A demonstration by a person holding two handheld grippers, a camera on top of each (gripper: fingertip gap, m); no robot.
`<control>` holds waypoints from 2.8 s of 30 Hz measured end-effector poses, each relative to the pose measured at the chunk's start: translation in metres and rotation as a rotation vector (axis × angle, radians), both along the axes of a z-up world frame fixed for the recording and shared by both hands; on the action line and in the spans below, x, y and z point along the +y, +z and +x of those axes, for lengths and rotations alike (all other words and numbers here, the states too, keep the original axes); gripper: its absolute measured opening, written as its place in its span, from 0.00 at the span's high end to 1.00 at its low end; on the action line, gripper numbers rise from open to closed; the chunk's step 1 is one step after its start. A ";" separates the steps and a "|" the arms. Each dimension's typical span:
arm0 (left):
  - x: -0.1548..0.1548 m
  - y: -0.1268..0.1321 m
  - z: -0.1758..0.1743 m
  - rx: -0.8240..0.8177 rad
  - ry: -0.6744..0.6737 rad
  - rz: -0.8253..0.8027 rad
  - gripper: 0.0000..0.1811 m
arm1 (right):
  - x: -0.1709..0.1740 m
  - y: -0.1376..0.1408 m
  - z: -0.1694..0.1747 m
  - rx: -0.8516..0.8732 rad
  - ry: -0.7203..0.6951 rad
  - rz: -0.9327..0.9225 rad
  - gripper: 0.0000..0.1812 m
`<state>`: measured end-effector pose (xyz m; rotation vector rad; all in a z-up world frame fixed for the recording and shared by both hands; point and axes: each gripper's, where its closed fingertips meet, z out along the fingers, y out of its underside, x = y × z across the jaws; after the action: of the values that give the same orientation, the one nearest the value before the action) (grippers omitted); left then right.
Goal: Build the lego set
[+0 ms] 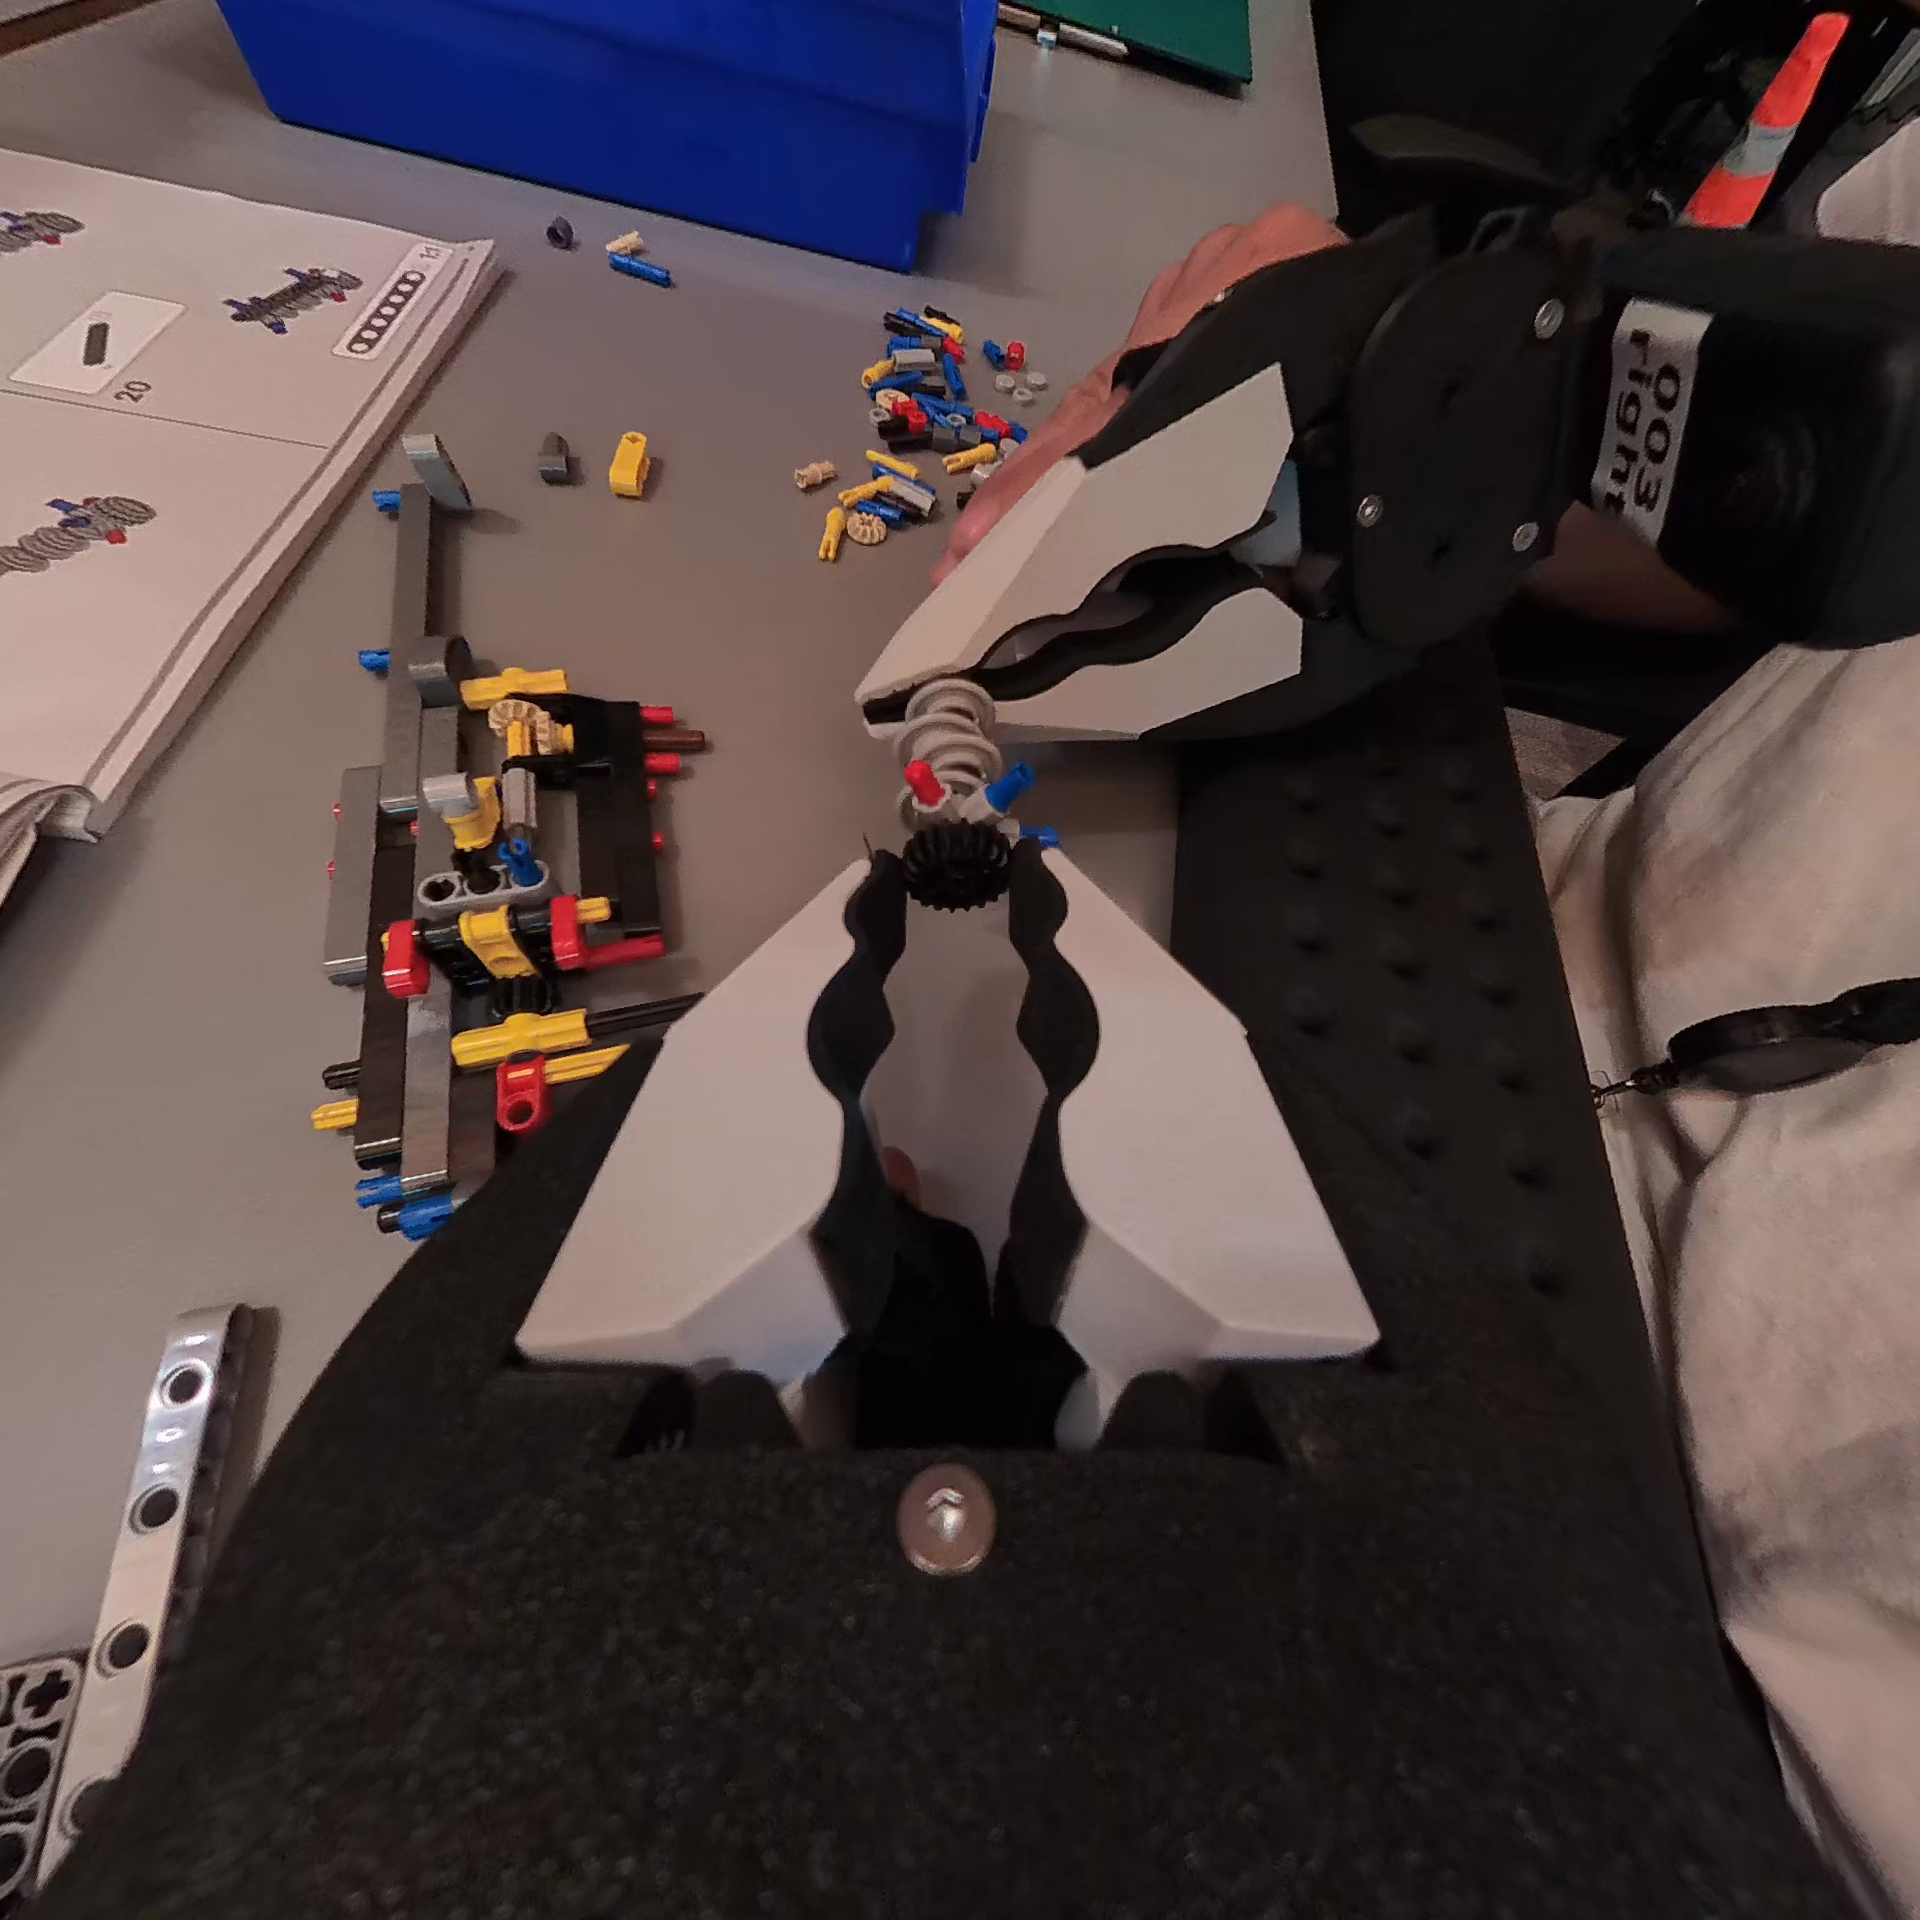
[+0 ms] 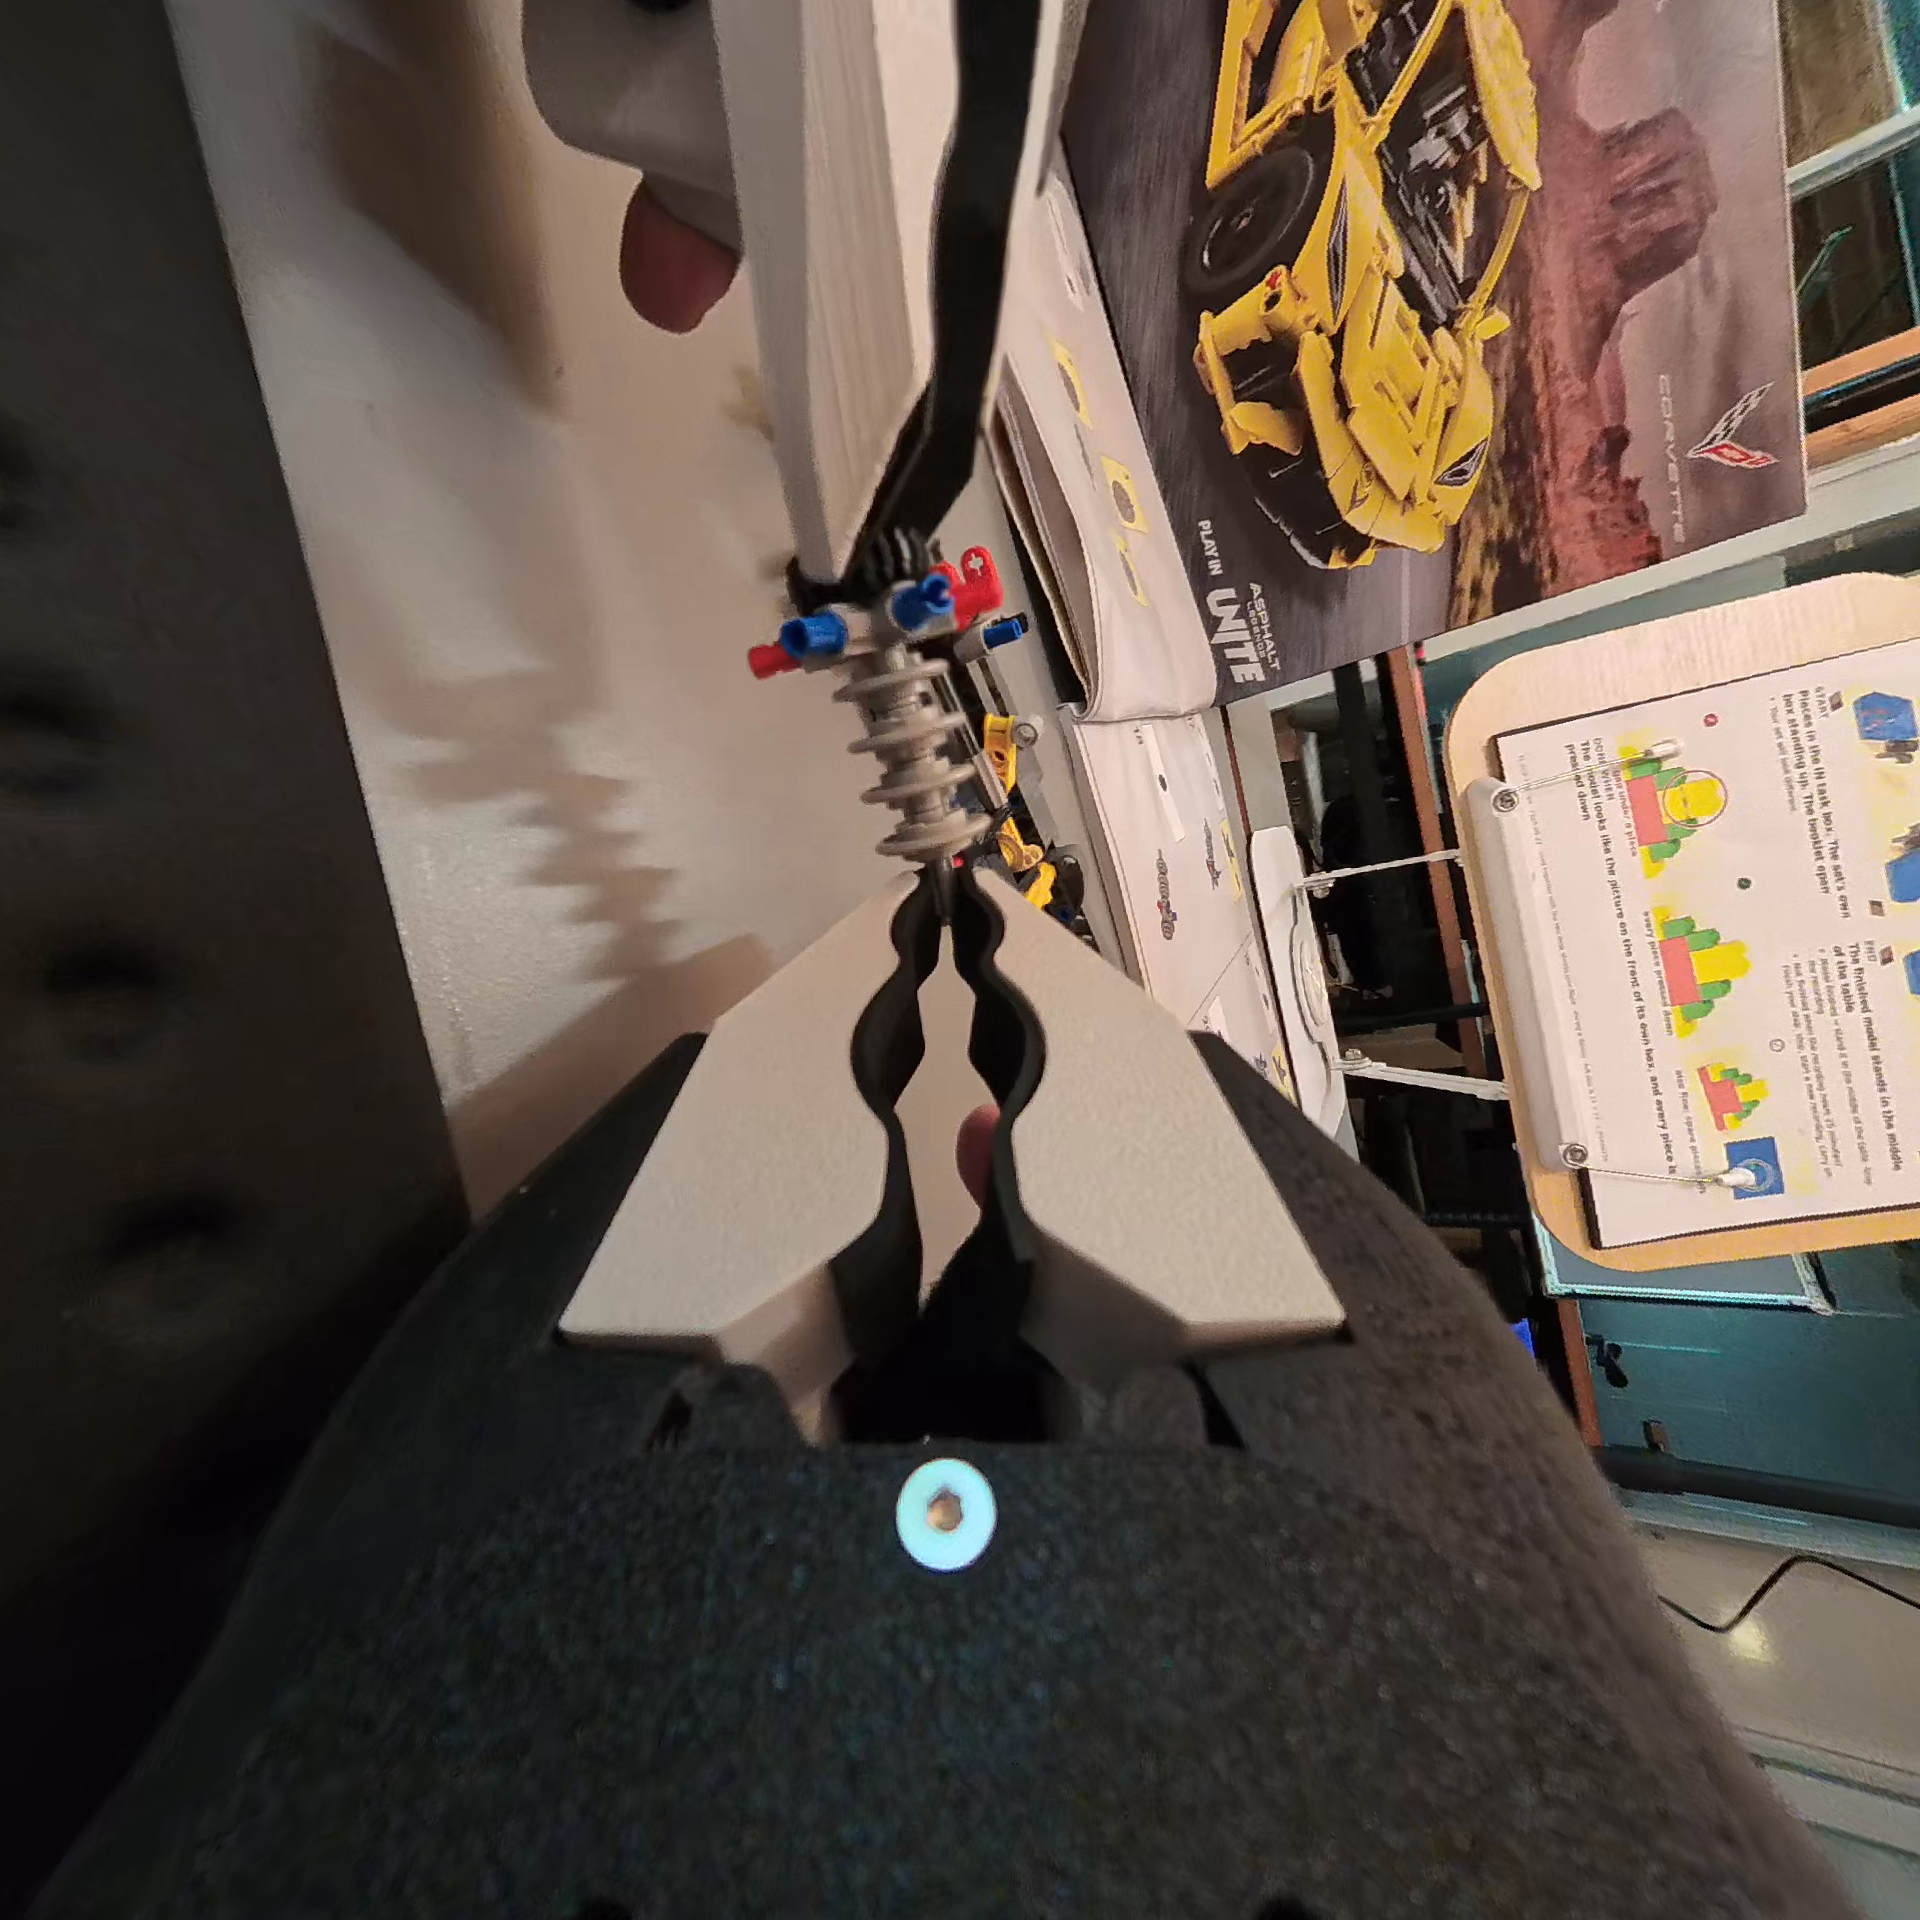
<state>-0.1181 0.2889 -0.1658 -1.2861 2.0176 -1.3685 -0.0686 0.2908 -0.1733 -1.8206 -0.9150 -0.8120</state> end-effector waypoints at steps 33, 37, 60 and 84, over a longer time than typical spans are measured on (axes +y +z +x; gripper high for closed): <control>0.020 0.012 0.022 -0.398 0.192 0.930 0.91 | 0.009 0.043 -0.052 1.686 0.169 -0.429 0.67; 0.019 0.018 0.021 -0.444 0.201 0.963 0.90 | 0.006 0.049 -0.053 1.687 0.210 -0.409 0.67; -0.024 0.056 -0.004 -0.255 -0.067 -0.160 0.70 | -0.008 0.080 -0.062 1.226 0.480 -0.057 0.67; -0.018 0.075 -0.011 -0.334 -0.062 -0.214 0.73 | -0.015 0.085 -0.070 1.090 0.587 0.016 0.67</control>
<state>-0.1294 0.2706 -0.0909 -1.0007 1.7343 -1.7370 -0.1390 0.2762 -0.0878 -1.5046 -0.6105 0.5251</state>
